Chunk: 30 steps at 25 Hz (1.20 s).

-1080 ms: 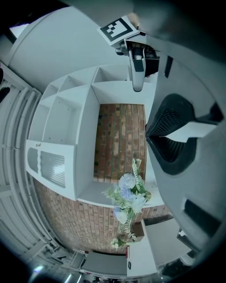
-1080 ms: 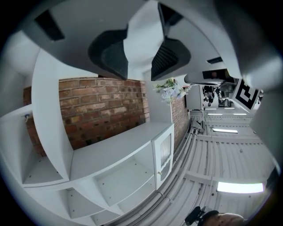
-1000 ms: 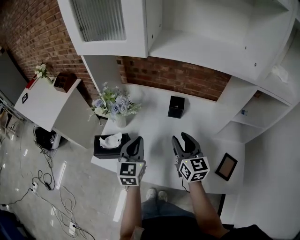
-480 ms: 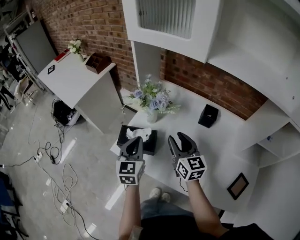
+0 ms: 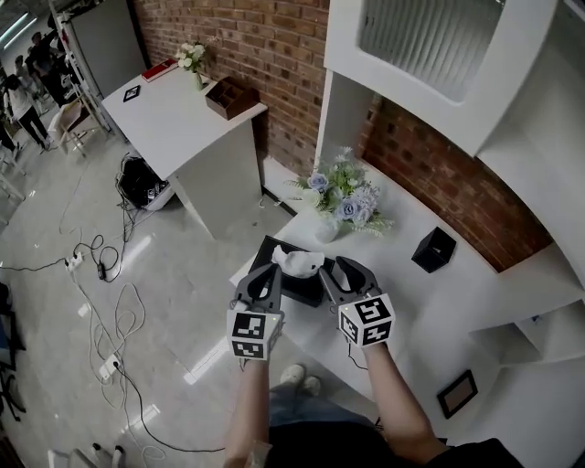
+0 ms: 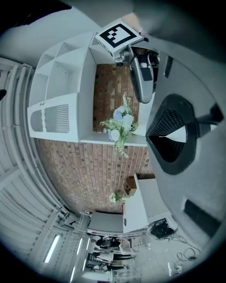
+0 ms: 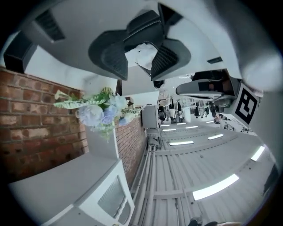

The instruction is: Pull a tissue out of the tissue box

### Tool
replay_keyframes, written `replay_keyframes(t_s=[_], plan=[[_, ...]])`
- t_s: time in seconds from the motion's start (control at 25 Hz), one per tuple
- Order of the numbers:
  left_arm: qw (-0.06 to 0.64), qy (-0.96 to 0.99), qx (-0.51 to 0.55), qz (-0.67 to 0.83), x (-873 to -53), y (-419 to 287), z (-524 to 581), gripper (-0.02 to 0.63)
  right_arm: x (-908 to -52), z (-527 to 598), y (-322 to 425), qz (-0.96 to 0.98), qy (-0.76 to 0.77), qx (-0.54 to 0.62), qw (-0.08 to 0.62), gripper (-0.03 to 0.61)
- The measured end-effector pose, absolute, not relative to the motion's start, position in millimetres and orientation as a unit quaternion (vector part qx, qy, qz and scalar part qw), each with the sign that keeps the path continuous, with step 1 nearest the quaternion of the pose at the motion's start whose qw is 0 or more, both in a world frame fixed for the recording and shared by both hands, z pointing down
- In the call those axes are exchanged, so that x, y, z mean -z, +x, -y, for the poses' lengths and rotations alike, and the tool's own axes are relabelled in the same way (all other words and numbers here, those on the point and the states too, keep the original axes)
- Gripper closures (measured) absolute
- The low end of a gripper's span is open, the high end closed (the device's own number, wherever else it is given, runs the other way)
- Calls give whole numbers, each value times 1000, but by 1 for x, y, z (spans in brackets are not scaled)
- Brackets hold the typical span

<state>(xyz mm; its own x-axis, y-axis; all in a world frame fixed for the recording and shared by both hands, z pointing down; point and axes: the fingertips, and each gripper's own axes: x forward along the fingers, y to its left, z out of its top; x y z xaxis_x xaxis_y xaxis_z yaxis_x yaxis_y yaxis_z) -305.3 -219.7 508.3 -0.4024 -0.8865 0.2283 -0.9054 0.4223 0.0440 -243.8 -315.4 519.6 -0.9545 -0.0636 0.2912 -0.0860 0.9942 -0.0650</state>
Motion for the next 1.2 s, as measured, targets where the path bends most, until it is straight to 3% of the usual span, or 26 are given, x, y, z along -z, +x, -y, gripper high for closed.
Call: replay_keyframes(t_s=[0.36, 0.72, 0.96, 1.2], plan=[[127, 524, -35, 842, -524, -319, 214, 604, -572, 299, -284, 944, -87, 93, 306, 417], [142, 519, -37, 842, -536, -318, 204, 604, -617, 296, -298, 879, -156, 138, 429, 413], [142, 517, -36, 843, -537, -321, 202, 604, -624, 293, -299, 860, -167, 171, 451, 414], [143, 518, -35, 842, -538, -323, 203, 604, -622, 288, -298, 859, -163, 190, 446, 478]])
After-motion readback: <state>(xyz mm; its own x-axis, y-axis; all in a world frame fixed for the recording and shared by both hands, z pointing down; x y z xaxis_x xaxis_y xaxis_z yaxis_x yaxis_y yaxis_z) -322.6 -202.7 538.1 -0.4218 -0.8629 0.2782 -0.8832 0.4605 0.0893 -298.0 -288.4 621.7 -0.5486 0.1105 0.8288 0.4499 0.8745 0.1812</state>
